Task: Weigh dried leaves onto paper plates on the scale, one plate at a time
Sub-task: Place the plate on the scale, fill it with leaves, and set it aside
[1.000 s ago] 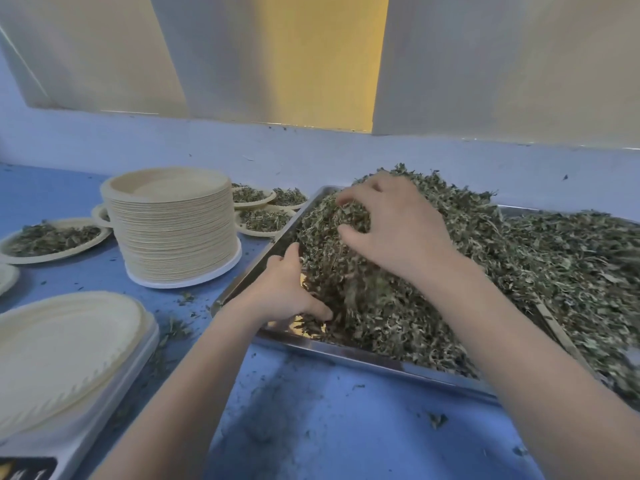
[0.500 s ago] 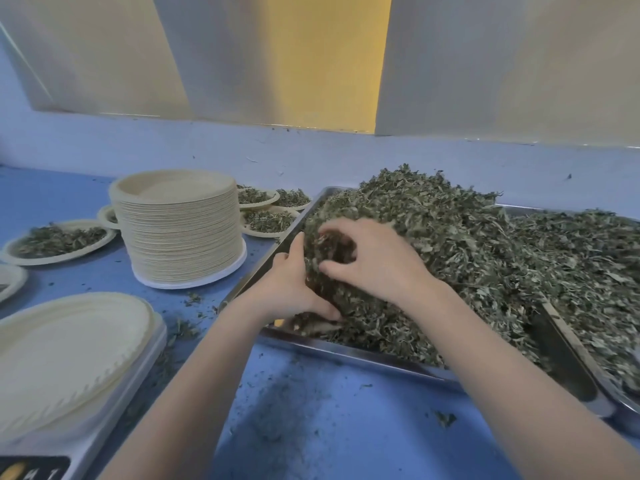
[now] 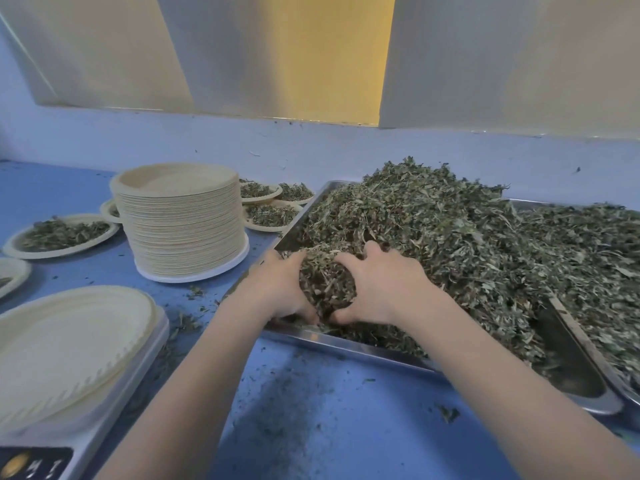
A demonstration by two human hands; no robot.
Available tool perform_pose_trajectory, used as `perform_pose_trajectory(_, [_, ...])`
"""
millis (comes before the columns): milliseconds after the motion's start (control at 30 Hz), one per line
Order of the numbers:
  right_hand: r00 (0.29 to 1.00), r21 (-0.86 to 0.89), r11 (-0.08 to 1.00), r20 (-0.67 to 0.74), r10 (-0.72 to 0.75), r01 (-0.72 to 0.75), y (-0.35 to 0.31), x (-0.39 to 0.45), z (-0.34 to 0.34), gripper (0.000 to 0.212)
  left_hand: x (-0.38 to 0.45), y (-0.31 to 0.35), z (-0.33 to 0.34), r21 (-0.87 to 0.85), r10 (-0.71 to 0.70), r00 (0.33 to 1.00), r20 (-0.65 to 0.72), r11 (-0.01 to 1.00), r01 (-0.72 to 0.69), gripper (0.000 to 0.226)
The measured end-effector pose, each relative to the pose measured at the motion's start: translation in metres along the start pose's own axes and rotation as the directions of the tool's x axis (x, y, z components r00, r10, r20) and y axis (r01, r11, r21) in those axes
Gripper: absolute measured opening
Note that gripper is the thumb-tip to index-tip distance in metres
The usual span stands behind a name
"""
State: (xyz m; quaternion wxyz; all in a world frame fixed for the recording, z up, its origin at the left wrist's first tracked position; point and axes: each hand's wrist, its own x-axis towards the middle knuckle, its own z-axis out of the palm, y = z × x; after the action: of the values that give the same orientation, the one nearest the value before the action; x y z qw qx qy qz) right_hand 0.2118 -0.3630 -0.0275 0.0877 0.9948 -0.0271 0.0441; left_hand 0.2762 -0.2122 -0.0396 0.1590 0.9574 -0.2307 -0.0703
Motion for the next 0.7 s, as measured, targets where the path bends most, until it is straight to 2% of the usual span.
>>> perform_pose_trajectory(67, [1.0, 0.069, 0.997, -0.003, -0.019, 0.02, -0.005, -0.001, 0.005, 0.08, 0.0, 0.001, 0.003, -0.09, 0.033, 0.999, -0.014, 0.995, -0.034, 0.123])
perform_pose_trajectory(133, [0.998, 0.251, 0.967, -0.055, -0.034, 0.047, -0.004, 0.002, 0.005, 0.059, 0.0, 0.004, 0.006, -0.179, 0.106, 0.994, -0.039, 0.978, -0.111, 0.123])
perform_pose_trajectory(267, [0.975, 0.589, 0.805, -0.214, 0.063, 0.077, 0.006, 0.012, -0.002, 0.028, 0.001, 0.012, 0.006, -0.226, 0.18, 0.97, -0.163, 0.95, -0.214, 0.091])
perform_pose_trajectory(367, [0.955, 0.699, 0.711, -0.256, 0.148, 0.077, 0.011, 0.018, -0.006, 0.021, -0.002, 0.016, 0.003, -0.341, 0.131, 0.956, -0.263, 0.914, -0.22, 0.081])
perform_pose_trajectory(467, [0.944, 0.769, 0.636, -0.255, 0.211, 0.066, 0.014, 0.021, -0.012, 0.021, -0.008, 0.023, -0.003, -0.26, 0.089, 0.934, -0.347, 0.947, -0.187, 0.087])
perform_pose_trajectory(500, [0.94, 0.779, 0.624, -0.256, 0.225, 0.063, 0.014, 0.021, -0.014, 0.022, -0.01, 0.026, -0.006, -0.301, 0.087, 0.929, -0.361, 0.931, -0.205, 0.089])
perform_pose_trajectory(533, [0.937, 0.788, 0.614, -0.254, 0.241, 0.055, 0.015, 0.021, -0.017, 0.023, -0.013, 0.029, -0.008, -0.41, 0.085, 0.932, -0.353, 0.881, -0.235, 0.089])
perform_pose_trajectory(567, [0.934, 0.799, 0.6, -0.246, 0.259, 0.044, 0.015, 0.021, -0.02, 0.025, -0.017, 0.033, -0.01, -0.566, 0.075, 0.944, -0.321, 0.784, -0.255, 0.089])
perform_pose_trajectory(600, [0.93, 0.81, 0.585, -0.241, 0.277, 0.036, 0.015, 0.022, -0.022, 0.025, -0.02, 0.037, -0.012, -0.734, 0.07, 0.96, -0.271, 0.63, -0.253, 0.087])
perform_pose_trajectory(633, [0.926, 0.821, 0.569, -0.242, 0.29, 0.036, 0.014, 0.021, -0.026, 0.023, -0.023, 0.04, -0.014, -0.874, 0.07, 0.975, -0.212, 0.433, -0.221, 0.084])
perform_pose_trajectory(667, [0.92, 0.83, 0.555, -0.249, 0.301, 0.043, 0.012, 0.021, -0.029, 0.025, -0.026, 0.043, -0.016, -0.954, 0.073, 0.985, -0.157, 0.248, -0.171, 0.08])
perform_pose_trajectory(700, [0.916, 0.835, 0.548, -0.258, 0.306, 0.052, 0.008, 0.02, -0.033, 0.029, -0.028, 0.045, -0.018, -0.982, 0.067, 0.99, -0.128, 0.133, -0.136, 0.076])
